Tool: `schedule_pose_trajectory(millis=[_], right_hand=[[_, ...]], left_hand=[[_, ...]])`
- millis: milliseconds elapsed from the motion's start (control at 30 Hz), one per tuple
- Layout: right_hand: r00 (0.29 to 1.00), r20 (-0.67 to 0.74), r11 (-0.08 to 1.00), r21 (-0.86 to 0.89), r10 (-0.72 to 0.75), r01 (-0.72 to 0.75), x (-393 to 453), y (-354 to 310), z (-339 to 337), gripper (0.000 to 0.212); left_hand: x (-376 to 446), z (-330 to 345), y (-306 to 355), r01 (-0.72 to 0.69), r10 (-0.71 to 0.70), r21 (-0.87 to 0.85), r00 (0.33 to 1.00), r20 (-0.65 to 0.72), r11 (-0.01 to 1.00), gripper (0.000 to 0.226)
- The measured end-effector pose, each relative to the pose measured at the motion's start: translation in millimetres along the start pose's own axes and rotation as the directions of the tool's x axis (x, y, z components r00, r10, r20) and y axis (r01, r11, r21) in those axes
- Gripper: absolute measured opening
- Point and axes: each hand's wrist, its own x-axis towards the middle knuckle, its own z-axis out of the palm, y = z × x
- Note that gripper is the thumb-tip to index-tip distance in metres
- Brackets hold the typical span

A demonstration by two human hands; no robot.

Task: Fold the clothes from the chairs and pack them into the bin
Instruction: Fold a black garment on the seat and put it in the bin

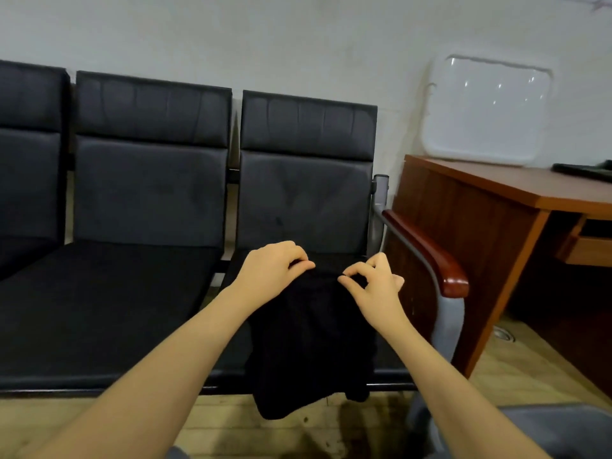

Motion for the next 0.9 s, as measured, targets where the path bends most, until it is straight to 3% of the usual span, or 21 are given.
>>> schedule_pose_trajectory(millis=[133,300,467,633,767,900], right_hand=[[0.996,0.065,0.996,-0.063,0.067,-0.062,-2,27,27,0.005],[0.977,0.107,0.978,-0.124,0.182,-0.168,-11,59,74,0.007],[0.949,0.156,0.951,-0.187,0.275,-0.245,-24,85,114,0.009],[0.931,0.199,0.934,-0.248,0.307,-0.255,-23,90,134,0.013],[0.955,0.18,0.951,-0.246,0.234,-0.187,-25,85,135,0.013],[0.986,0.164,0.993,-0.114,0.03,-0.012,-28,70,134,0.009]], left_hand=[[-14,37,-26,0.052,-0.07,0.099,0.98,0.186,0.994,0.039],[-27,84,-58,0.145,-0.165,0.105,0.961,0.224,0.984,0.042],[-42,121,-77,0.273,-0.259,-0.042,0.943,0.209,0.961,0.032],[-65,137,-87,0.194,-0.179,-0.036,0.953,0.244,0.98,0.043],[-76,133,-87,0.26,-0.215,-0.051,0.881,0.421,0.964,0.048],[-85,127,-93,0.285,-0.231,-0.039,0.843,0.485,0.958,0.044]])
